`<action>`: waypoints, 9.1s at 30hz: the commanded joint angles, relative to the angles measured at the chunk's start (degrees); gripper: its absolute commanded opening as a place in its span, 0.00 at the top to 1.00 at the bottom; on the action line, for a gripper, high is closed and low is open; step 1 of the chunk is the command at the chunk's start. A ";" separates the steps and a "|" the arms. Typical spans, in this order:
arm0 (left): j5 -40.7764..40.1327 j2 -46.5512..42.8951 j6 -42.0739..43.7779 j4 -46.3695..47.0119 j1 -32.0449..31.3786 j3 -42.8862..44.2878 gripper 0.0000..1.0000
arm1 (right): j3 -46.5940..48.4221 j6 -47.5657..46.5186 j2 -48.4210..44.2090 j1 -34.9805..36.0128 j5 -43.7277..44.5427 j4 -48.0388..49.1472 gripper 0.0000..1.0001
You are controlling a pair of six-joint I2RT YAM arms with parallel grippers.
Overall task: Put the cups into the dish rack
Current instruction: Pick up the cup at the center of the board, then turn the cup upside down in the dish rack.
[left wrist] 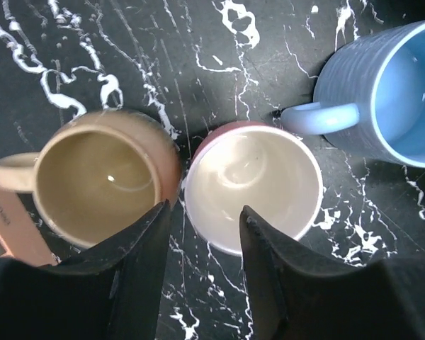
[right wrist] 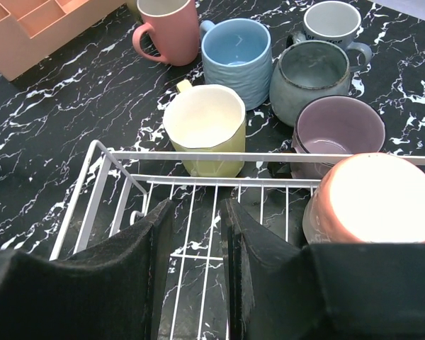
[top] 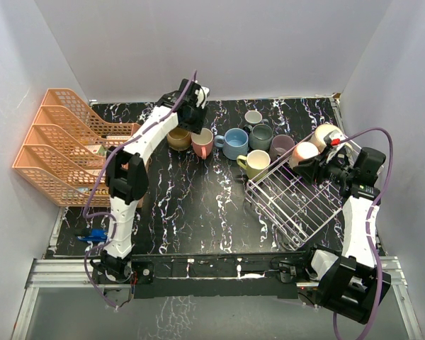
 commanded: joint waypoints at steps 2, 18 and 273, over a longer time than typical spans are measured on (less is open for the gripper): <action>3.65 5.21 5.87 -7.49 0.60 9.36 0.57 | -0.47 0.13 -0.10 -0.25 1.09 3.46 0.64; 6.69 9.03 6.45 -6.60 1.15 10.67 0.63 | -0.30 0.45 -0.02 -0.25 -0.35 3.47 0.64; 20.29 -63.81 -4.60 32.58 10.45 -76.11 0.03 | 23.37 0.27 2.46 11.44 14.36 -18.23 0.92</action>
